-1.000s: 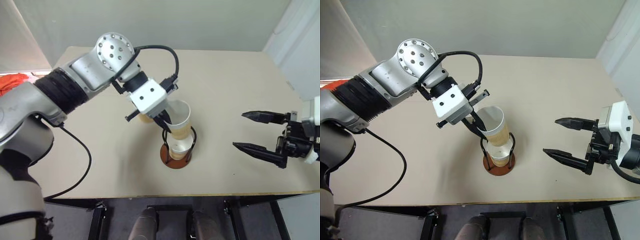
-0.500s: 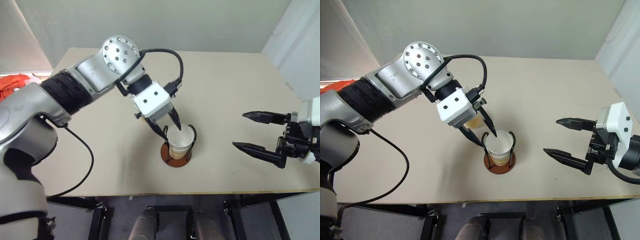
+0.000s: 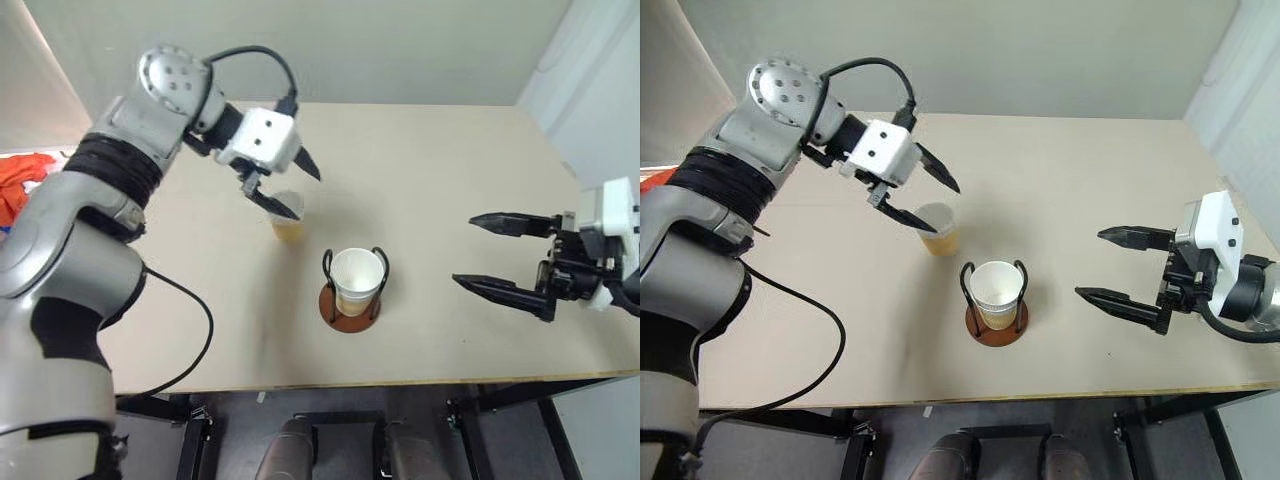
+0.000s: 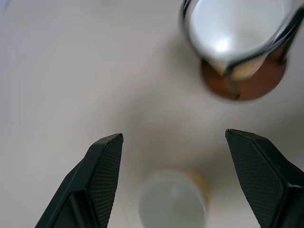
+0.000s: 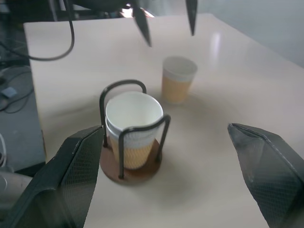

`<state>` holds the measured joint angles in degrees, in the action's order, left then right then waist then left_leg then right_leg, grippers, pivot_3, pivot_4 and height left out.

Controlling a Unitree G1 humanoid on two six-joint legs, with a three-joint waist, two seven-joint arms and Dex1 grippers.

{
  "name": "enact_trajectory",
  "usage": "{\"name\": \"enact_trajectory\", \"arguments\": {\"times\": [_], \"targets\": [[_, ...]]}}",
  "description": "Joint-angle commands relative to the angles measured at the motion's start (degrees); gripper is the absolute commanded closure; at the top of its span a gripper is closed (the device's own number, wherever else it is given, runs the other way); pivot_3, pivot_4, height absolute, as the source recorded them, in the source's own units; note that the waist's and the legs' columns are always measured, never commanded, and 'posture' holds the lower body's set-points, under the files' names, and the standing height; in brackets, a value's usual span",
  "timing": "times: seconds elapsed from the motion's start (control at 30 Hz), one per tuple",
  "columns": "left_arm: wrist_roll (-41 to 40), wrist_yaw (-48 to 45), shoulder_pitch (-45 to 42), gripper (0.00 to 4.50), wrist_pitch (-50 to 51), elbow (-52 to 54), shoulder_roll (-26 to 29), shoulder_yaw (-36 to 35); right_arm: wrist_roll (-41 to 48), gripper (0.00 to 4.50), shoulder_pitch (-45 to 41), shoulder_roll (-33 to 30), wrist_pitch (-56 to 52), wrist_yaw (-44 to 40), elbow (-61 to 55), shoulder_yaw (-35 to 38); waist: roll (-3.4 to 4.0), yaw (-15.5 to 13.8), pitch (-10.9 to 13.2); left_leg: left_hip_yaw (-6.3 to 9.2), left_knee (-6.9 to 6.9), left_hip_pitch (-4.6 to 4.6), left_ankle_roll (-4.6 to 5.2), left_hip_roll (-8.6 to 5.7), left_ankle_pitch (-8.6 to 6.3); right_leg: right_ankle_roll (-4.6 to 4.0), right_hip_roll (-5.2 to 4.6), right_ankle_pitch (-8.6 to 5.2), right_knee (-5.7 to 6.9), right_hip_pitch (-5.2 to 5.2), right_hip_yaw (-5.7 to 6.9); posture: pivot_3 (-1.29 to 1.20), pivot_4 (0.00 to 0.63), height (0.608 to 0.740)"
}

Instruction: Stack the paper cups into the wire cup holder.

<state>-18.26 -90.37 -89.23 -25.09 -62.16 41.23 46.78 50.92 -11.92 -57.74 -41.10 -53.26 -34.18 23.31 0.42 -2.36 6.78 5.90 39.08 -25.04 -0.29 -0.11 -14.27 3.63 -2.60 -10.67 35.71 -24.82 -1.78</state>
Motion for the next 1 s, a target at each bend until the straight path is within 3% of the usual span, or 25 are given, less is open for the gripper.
{"name": "enact_trajectory", "arguments": {"times": [0.03,0.67,0.77,1.0], "targets": [[4.4,-1.4,0.41,0.75,0.58,-6.12,-2.89,-7.58,-0.86,0.09,-1.2,-1.18,1.57,-1.2,0.59,-0.15,0.0,-0.3,0.0,0.02,0.01,-0.01,-0.04,-0.02,0.03,0.01,-0.05,0.0,-0.02,0.01,-0.03,0.0,0.15,0.74],[27.06,3.7,5.58,0.75,3.44,-13.31,-8.87,-17.17,0.93,0.09,4.11,-2.12,-1.46,1.55,-3.5,6.41,-0.03,-0.55,-0.01,-0.47,-0.03,-0.2,-0.03,-0.22,0.28,0.41,-0.31,0.08,-0.65,-0.01,-0.06,0.0,0.15,0.74],[30.79,7.58,6.09,1.3,2.8,-13.53,-9.29,-17.17,1.14,0.09,4.54,-2.15,-1.92,2.02,-4.1,7.14,-0.02,-0.53,-0.01,-0.55,-0.02,-0.18,0.05,-0.26,0.31,0.45,-0.39,0.11,-0.64,0.0,-0.08,0.0,0.15,0.74],[33.47,7.59,5.94,3.68,2.74,-13.68,-9.77,-20.08,1.12,0.09,5.21,-2.31,-2.05,2.38,-4.32,7.7,-0.02,-0.46,-0.01,-0.58,0.0,-0.16,0.13,-0.26,0.35,0.49,-0.46,0.13,-0.62,0.0,-0.13,0.0,0.15,0.74]]}}
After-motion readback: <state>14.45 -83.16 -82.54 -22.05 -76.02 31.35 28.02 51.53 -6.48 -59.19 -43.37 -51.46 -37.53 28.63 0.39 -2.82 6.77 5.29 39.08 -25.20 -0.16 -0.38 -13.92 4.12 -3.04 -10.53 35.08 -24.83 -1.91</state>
